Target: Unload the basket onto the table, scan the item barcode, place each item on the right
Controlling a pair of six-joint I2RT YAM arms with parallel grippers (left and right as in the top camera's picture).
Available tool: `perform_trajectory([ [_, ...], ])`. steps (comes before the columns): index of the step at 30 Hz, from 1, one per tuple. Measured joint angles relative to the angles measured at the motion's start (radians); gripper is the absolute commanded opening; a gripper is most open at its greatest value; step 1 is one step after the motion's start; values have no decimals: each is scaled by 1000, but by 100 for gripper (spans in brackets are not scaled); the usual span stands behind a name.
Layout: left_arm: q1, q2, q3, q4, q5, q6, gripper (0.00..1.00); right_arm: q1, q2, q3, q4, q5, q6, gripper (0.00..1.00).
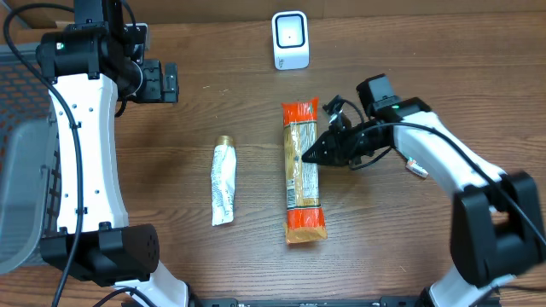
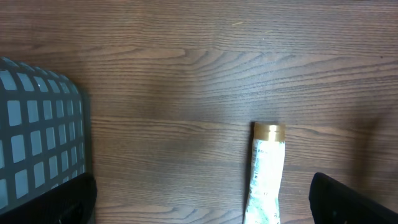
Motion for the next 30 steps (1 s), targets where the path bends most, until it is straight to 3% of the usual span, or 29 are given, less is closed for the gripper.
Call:
perform_trajectory([
  [7,0,0,0,0,0,0,100,-32,-55,0,-2,-121,-19,4],
  [30,0,0,0,0,0,0,100,-39,-55,0,-13,-147,-23,4],
])
